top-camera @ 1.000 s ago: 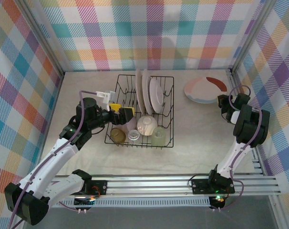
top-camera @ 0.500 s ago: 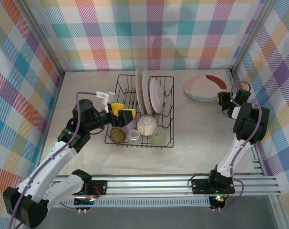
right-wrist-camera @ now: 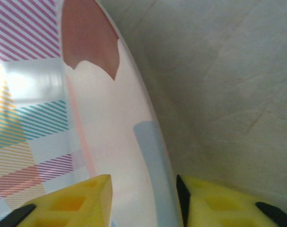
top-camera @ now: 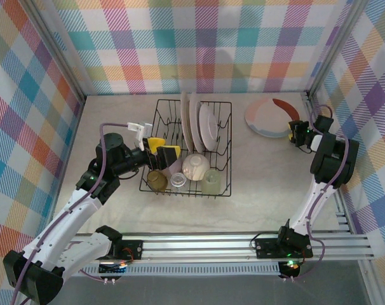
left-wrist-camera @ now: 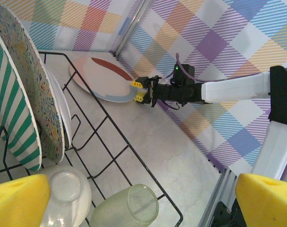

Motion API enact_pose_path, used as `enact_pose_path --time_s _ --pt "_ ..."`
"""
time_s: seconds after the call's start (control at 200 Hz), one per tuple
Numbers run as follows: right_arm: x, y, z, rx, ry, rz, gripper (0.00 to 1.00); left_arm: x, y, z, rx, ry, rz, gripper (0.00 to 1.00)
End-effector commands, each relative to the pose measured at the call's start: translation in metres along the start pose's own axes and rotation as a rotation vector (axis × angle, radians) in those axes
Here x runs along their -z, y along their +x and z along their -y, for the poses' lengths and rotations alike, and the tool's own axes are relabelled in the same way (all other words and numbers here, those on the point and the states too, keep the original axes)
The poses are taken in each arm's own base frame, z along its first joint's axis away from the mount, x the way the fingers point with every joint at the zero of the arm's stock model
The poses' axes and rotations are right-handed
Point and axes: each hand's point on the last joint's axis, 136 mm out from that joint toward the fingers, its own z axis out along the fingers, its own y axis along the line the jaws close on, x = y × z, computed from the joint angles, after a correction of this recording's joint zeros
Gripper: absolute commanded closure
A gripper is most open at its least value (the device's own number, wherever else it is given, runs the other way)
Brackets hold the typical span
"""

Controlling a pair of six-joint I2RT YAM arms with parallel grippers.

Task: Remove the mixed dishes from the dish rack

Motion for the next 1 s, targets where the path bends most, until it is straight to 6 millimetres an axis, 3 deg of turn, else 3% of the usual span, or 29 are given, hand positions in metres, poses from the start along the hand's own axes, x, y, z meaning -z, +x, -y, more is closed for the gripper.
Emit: enact_pose_path --time_s 0.0,0.235,0.36,0.45,0.69,0.995 --pt "0.003 -0.001 0.002 0.001 0.057 -0.025 0.53 0.004 -0.008 0.003 -0.012 0.015 0.036 0.0" --pt "0.013 -0.002 0.011 -0.008 0.184 -0.025 0.21 0.004 -0.007 0.0 -0.011 0.0 0.037 0.0" --pt "0.022 -0.003 0.014 -0.019 0.227 0.0 0.1 0.003 -0.007 -0.004 -0.005 -0.019 0.029 0.0" --pt "0.033 -0.001 0.005 0.0 0.225 0.038 0.04 0.003 -0.006 -0.007 -0.002 -0.038 0.025 0.0" --pt "0.066 0.014 -0.043 0.108 0.148 0.129 0.02 0.0 -0.003 -0.017 0.006 -0.081 0.005 0.0" --pt "0.11 0.047 -0.057 0.156 0.066 0.172 0.01 -0.003 0.003 -0.033 0.006 -0.15 -0.021 0.0"
